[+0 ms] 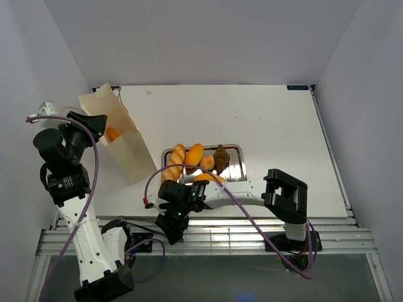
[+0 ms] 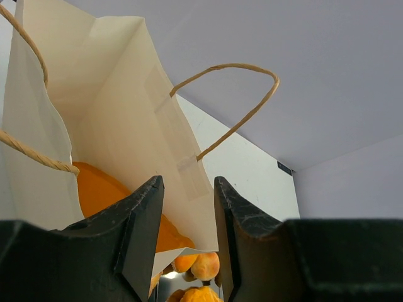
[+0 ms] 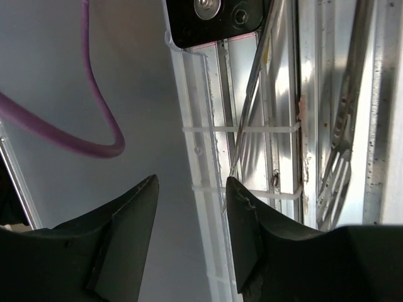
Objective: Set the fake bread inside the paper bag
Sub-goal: Pick up the clamp at the center of the board.
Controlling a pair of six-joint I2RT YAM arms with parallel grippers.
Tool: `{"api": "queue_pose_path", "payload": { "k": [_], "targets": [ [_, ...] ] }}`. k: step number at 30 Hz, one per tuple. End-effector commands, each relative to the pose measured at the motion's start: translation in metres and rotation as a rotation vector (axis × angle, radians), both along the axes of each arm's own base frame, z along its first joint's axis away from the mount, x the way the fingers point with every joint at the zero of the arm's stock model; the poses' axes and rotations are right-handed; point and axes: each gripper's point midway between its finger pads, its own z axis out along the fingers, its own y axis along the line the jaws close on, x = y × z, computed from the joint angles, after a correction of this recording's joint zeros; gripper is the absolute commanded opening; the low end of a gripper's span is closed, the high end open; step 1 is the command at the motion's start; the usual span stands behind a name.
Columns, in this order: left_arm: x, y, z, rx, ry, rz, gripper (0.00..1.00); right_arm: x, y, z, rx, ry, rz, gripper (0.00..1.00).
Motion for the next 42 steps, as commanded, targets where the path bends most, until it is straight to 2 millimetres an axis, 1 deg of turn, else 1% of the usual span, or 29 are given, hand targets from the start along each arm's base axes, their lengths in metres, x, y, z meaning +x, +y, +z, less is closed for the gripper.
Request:
{"api": "queue_pose_path", "payload": {
  "k": [1, 6, 9, 11, 15, 17, 19, 23, 24, 26, 29, 30, 33, 36, 39, 40, 42],
  "targets": [
    [-0.004, -0.006, 0.008, 0.006, -0.018, -0.025, 0.49, -0.004, 0.005, -0.013, 0.014, -0.029, 0.017, 0.52],
    [-0.007, -0.007, 0.012, 0.018, -0.031, -0.025, 0.49, 0.003, 0.003, -0.027, -0.002, -0.087, 0.009, 0.51],
    [-0.008, -0.010, 0.010, 0.011, -0.029, -0.039, 0.49, 0.003, 0.001, -0.032, -0.014, -0.085, 0.012, 0.49],
    [-0.009, -0.011, 0.008, 0.008, -0.026, -0.040, 0.49, 0.004, 0.000, -0.029, -0.013, -0.096, 0.007, 0.48],
    [-0.012, -0.010, 0.011, 0.024, -0.036, -0.030, 0.49, 0.005, 0.002, -0.016, 0.023, -0.111, 0.008, 0.46],
    [-0.011, -0.010, 0.011, 0.019, -0.034, -0.031, 0.49, 0.005, 0.002, -0.018, 0.015, -0.109, 0.007, 0.46],
    [-0.010, -0.011, 0.011, 0.013, -0.033, -0.037, 0.49, 0.002, 0.001, -0.023, 0.007, -0.094, 0.008, 0.44],
    [-0.010, -0.010, 0.014, 0.017, -0.040, -0.034, 0.49, 0.002, -0.001, -0.034, -0.012, -0.093, 0.004, 0.36],
    [-0.010, -0.010, 0.015, 0.016, -0.038, -0.032, 0.49, 0.002, 0.000, -0.035, -0.014, -0.095, 0.003, 0.31],
    [-0.009, -0.012, 0.016, 0.010, -0.040, -0.044, 0.49, 0.005, 0.000, -0.035, -0.011, -0.107, -0.003, 0.29],
    [-0.010, -0.013, 0.018, 0.011, -0.048, -0.049, 0.49, 0.007, 0.002, -0.027, 0.016, -0.131, -0.004, 0.22],
    [-0.009, -0.012, 0.018, 0.012, -0.047, -0.046, 0.49, 0.009, 0.003, -0.025, 0.022, -0.140, -0.008, 0.17],
    [-0.009, -0.010, 0.018, 0.015, -0.047, -0.037, 0.49, 0.010, 0.006, -0.017, 0.036, -0.148, 0.001, 0.09],
    [-0.009, -0.011, 0.017, 0.007, -0.046, -0.039, 0.49, 0.012, 0.005, -0.014, 0.036, -0.156, -0.002, 0.08],
    [-0.009, -0.012, 0.018, 0.013, -0.052, -0.043, 0.49, 0.013, 0.005, -0.003, 0.065, -0.172, -0.013, 0.08],
    [-0.009, -0.011, 0.020, 0.016, -0.056, -0.040, 0.49, 0.015, 0.006, 0.009, 0.092, -0.182, -0.024, 0.08],
    [-0.009, -0.010, 0.023, 0.020, -0.056, -0.038, 0.49, 0.019, 0.007, 0.023, 0.122, -0.202, -0.043, 0.08]
  ]
}}
